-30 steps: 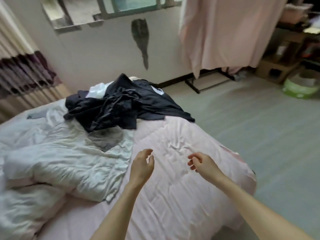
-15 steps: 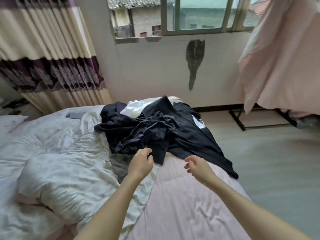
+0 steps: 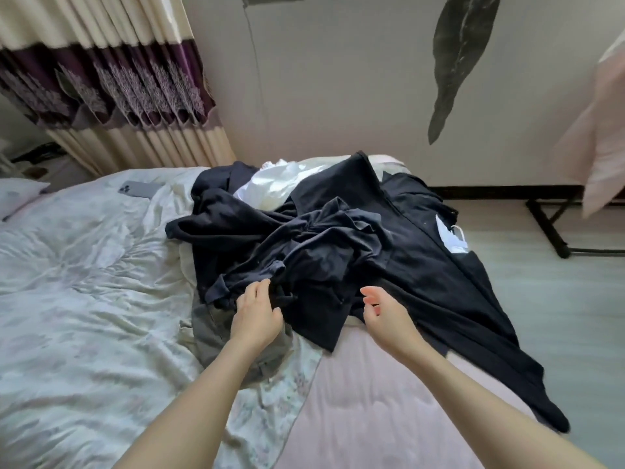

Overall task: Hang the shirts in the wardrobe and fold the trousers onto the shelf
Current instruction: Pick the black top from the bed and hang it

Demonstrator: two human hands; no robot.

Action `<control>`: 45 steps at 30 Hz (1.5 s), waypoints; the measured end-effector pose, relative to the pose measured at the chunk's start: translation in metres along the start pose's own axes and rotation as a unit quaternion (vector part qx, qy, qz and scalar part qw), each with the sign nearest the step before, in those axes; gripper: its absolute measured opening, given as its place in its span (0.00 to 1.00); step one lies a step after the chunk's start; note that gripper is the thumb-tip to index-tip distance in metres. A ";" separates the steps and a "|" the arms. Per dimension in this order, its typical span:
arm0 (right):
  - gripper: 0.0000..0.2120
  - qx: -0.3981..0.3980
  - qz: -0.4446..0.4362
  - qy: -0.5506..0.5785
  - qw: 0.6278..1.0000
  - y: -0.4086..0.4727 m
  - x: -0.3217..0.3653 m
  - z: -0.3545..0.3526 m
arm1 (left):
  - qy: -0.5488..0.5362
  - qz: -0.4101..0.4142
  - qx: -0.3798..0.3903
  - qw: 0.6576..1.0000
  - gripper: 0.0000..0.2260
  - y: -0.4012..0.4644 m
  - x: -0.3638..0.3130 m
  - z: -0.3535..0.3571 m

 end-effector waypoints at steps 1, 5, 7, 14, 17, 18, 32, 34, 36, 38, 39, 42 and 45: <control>0.20 0.001 0.004 0.000 1.000 0.007 -0.005 0.006 | 0.000 -0.017 0.002 1.000 0.27 0.010 0.006 0.007; 0.20 0.008 0.014 0.010 1.000 0.025 -0.016 0.027 | 0.018 -0.054 -0.010 0.998 0.36 0.049 0.020 0.026; 0.20 0.007 0.023 0.012 1.000 0.032 -0.020 0.034 | 0.049 -0.058 -0.002 0.997 0.40 0.067 0.023 0.035; 0.21 0.015 0.010 -0.011 1.000 0.043 -0.022 0.040 | 0.022 -0.046 -0.033 0.998 0.05 0.091 0.025 0.039; 0.23 0.022 -0.005 -0.018 1.000 0.045 -0.019 0.038 | -0.198 -0.110 -0.058 0.972 0.08 0.076 0.021 0.026; 0.24 0.033 -0.011 -0.014 0.999 0.042 -0.014 0.039 | -0.258 -0.117 -0.063 0.957 0.08 0.066 0.018 0.021; 0.09 0.262 0.025 0.082 0.961 -0.163 0.005 0.057 | -0.667 -0.186 -0.014 0.722 0.10 -0.167 0.018 -0.012; 0.06 0.219 0.093 0.197 0.951 -0.202 0.007 0.052 | -0.720 -0.166 0.085 0.668 0.21 -0.204 0.026 -0.008; 0.06 0.165 0.147 0.268 0.938 -0.235 0.010 0.045 | -0.720 -0.148 0.207 0.645 0.28 -0.246 0.028 -0.002; 0.07 0.095 0.197 0.308 0.926 -0.259 0.007 0.037 | -0.684 -0.125 0.304 0.651 0.25 -0.280 0.028 0.004; 0.08 0.057 0.215 0.338 0.914 -0.274 0.004 0.030 | -0.657 -0.112 0.341 0.663 0.23 -0.298 0.027 0.006; 0.12 0.005 0.219 0.415 0.883 -0.317 -0.007 0.012 | -0.582 -0.107 0.373 0.715 0.16 -0.327 0.024 0.014; 0.26 0.016 0.189 0.400 0.897 -0.375 -0.019 0.005 | -0.553 -0.175 0.351 0.735 0.09 -0.349 0.011 0.021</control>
Point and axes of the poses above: each hand's wrist, its own y-axis towards the middle knuckle, its own z-axis out of the palm, x = y × z, the point moved 1 cm from there along y, towards the middle knuckle, and after that the axes turned 2 degrees about z, right-handed, at the moved point
